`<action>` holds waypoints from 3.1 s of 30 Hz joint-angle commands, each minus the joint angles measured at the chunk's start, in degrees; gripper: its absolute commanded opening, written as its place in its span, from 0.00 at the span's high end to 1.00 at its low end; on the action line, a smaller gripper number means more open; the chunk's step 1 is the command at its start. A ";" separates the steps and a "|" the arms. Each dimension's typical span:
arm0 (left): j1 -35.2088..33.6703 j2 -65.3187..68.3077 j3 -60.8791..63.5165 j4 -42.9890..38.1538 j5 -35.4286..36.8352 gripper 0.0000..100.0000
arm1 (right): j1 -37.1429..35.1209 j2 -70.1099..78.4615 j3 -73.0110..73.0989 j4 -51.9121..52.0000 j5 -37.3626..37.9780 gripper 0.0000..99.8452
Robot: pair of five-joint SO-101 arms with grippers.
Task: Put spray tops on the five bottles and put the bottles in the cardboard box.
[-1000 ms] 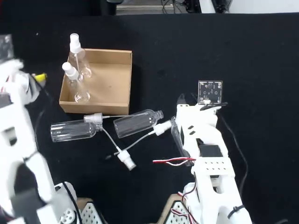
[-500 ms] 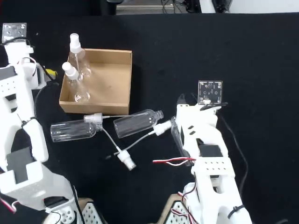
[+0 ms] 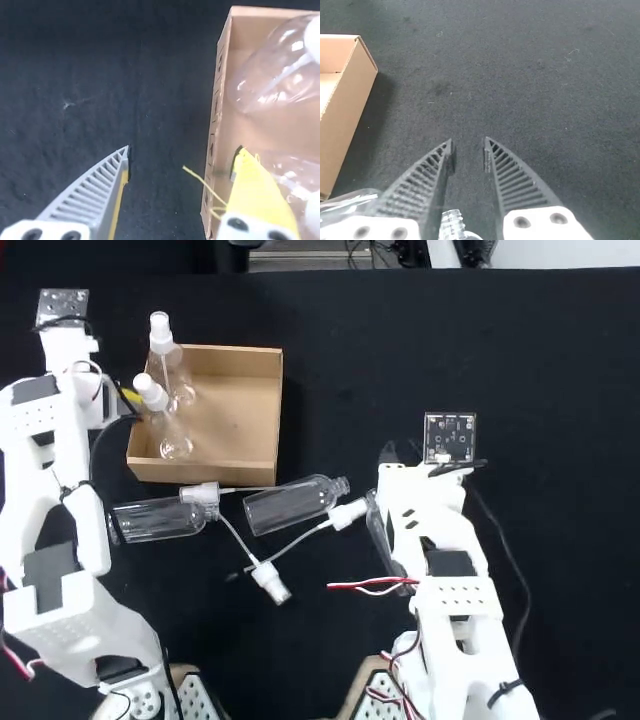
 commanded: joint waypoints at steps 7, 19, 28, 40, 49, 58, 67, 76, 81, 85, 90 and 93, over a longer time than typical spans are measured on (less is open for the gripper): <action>0.57 3.43 -3.38 -0.26 -0.09 0.69 | 0.97 -2.33 -0.31 -1.41 -0.35 0.92; -3.56 3.69 -2.77 0.26 0.09 0.69 | 0.97 -2.33 -0.31 -1.49 -0.35 0.92; -3.65 3.43 -0.66 0.62 -0.26 0.69 | 0.97 -2.33 -0.31 -1.49 -0.35 0.92; -3.82 3.34 -0.31 0.79 0.00 0.69 | 0.97 -2.33 -0.31 -1.49 -0.35 0.92; -5.41 3.34 -0.04 1.67 -0.18 0.69 | 0.97 -2.33 -0.31 -1.49 -0.35 0.92; -4.70 3.34 -0.04 4.40 -0.26 0.74 | 0.97 -2.33 -0.31 -1.58 -0.35 0.92; -1.89 3.69 0.04 4.48 0.09 0.85 | 0.97 -2.42 -0.31 -1.41 -0.35 0.92; -1.36 3.43 1.98 4.84 0.09 0.85 | 0.97 -2.51 -0.31 -1.41 -0.35 0.92; -1.98 3.43 2.15 5.19 0.18 0.86 | 0.97 -2.51 -0.31 -1.41 -0.35 0.92; -1.98 3.43 3.03 5.19 2.81 0.86 | 0.97 -2.51 -0.31 -1.41 -0.35 0.92; -1.98 3.34 3.12 5.19 6.24 0.86 | 0.97 -2.51 -0.31 -1.41 -0.35 0.92; -2.07 3.34 3.21 5.27 7.47 0.86 | 0.97 -2.51 -0.31 -1.41 -0.35 0.92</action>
